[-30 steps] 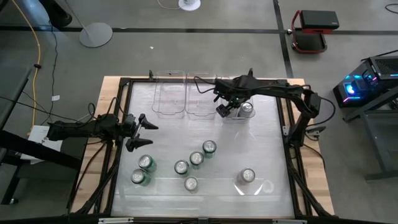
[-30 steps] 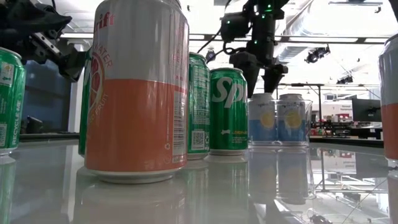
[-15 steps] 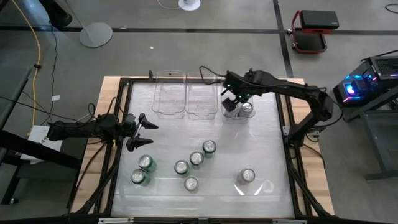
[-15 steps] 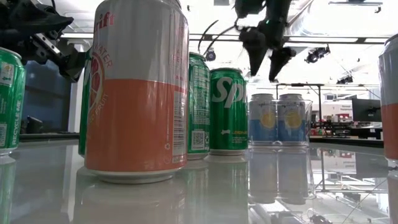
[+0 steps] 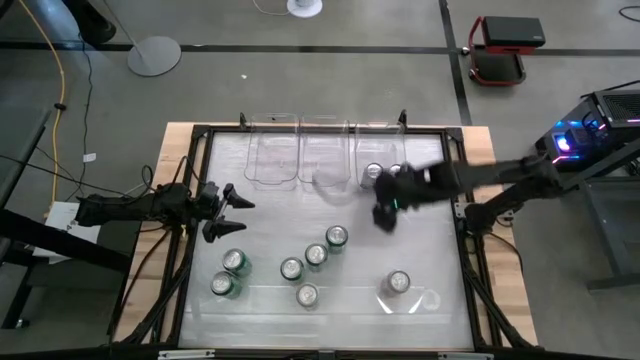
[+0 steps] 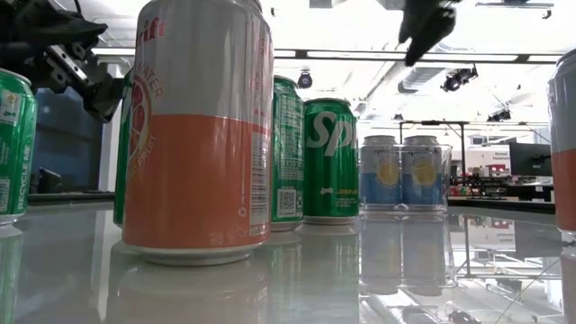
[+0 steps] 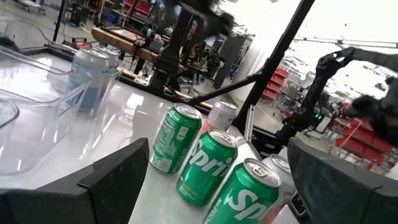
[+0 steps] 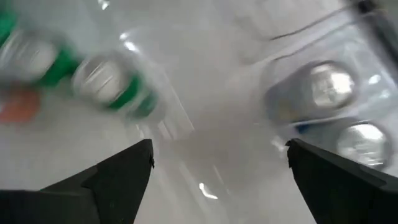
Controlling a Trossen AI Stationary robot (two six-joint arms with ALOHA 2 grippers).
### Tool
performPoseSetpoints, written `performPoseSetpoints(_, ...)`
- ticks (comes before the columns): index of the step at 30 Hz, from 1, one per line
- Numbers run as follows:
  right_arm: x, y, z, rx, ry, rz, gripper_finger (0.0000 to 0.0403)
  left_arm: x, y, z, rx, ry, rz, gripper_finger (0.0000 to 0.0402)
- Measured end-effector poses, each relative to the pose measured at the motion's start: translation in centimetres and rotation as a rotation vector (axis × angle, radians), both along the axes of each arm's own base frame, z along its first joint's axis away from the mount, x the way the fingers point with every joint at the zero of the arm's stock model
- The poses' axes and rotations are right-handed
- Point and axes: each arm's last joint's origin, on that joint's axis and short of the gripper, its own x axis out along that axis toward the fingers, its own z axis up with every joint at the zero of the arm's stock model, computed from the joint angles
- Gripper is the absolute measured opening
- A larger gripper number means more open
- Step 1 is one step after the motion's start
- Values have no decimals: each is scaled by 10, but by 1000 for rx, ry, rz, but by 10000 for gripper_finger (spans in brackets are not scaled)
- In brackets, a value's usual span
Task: Sort soda cans
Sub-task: Put the green soda can into the middle transparent bin
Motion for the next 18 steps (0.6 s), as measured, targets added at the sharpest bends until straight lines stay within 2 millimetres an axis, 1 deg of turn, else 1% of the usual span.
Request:
performPoseSetpoints(3,-11,40,-13,-25,-27,40,360,0,0,0,-18,2,-1,360)
performPoseSetpoints(6,-24,75,-27,-15,-87,0,360,0,0,0,-20,2,-5,360)
performPoseSetpoints(9,-33,101,-46,8,-167,-7,360,0,0,0,-19,2,-9,360)
performPoseSetpoints(12,-36,114,-73,-34,-292,-48,360,0,0,0,-19,2,-9,360)
performPoseSetpoints(13,-34,115,-83,-35,-338,-65,360,0,0,0,-19,2,-9,360)
performPoseSetpoints(15,-27,116,-99,-8,-391,-41,360,0,0,0,-19,2,-9,360)
performPoseSetpoints(16,-22,116,-104,20,-422,-8,360,0,0,0,-19,1,-9,360)
performPoseSetpoints(18,-12,116,-105,54,-503,73,360,0,0,0,-19,2,-9,360)
